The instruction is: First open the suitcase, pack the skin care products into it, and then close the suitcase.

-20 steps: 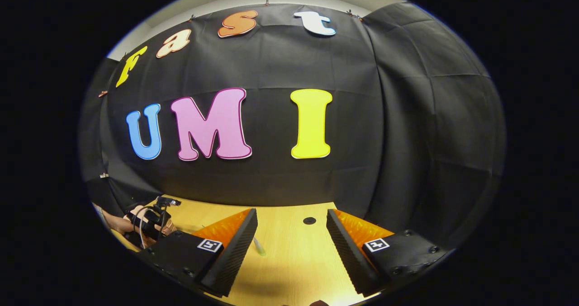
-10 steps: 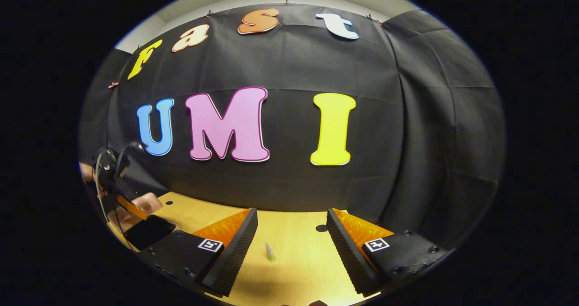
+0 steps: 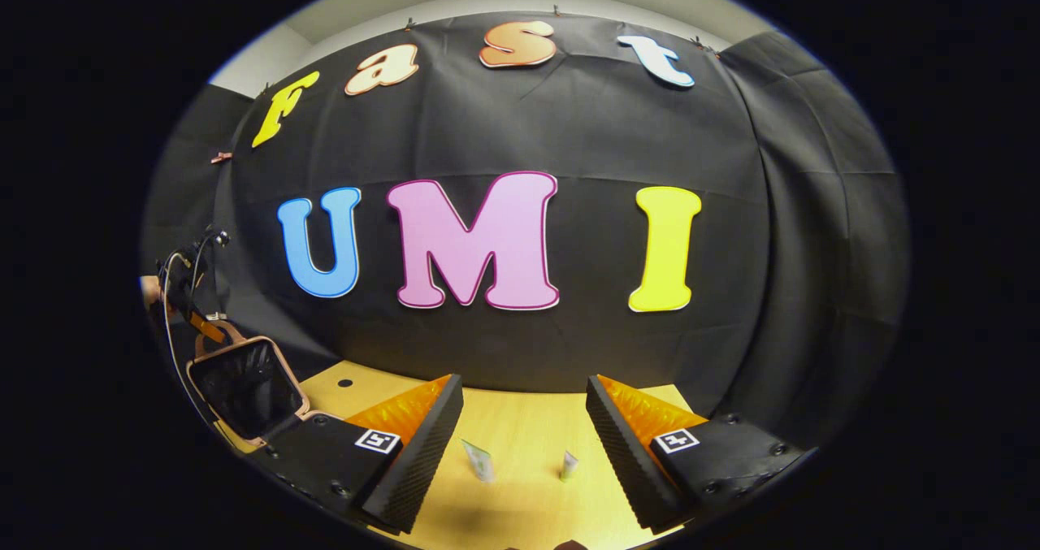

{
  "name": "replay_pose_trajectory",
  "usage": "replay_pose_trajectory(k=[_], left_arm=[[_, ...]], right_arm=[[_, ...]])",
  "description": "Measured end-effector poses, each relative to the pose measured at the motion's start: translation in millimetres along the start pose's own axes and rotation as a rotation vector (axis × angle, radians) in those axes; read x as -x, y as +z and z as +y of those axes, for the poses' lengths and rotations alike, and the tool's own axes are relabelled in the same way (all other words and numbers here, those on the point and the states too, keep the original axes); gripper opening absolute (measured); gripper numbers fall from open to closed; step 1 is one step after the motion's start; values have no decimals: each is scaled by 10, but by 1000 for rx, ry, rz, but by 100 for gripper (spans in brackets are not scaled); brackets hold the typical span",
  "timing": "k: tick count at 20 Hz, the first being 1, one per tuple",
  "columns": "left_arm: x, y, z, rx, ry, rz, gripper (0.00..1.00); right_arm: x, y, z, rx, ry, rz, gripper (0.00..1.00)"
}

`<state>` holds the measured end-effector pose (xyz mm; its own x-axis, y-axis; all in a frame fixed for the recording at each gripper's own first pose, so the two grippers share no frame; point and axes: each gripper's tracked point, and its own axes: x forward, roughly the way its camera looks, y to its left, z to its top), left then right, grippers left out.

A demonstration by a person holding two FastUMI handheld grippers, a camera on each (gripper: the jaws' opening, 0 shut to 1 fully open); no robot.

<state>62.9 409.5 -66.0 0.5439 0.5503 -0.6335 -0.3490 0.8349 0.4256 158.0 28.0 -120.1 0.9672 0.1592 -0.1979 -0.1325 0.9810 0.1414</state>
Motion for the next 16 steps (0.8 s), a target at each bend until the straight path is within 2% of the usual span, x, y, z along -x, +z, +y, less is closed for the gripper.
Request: replay_pose_trajectory(k=[2,3,6,11,14,16], left_arm=[[-350,-279,415,24,54,52,12],[-522,-417,603,36,77,82,15],[-1106,-913,1054,78,102,192,16],[-1926,-1679,1244,185,43,335,16],[-2226,-1992,1205,227,15,391,16],[-2262,-2032,1258,242,14,389,20]], right_arm=[[-17,-67,163,1,2,28,97],[-15,-102,235,-2,2,44,96],[-38,-172,358,-2,-21,83,97],[-61,-424,367,-32,-83,177,97],[-32,-577,275,-45,-125,228,97],[-1,-658,190,-72,-156,251,97]])
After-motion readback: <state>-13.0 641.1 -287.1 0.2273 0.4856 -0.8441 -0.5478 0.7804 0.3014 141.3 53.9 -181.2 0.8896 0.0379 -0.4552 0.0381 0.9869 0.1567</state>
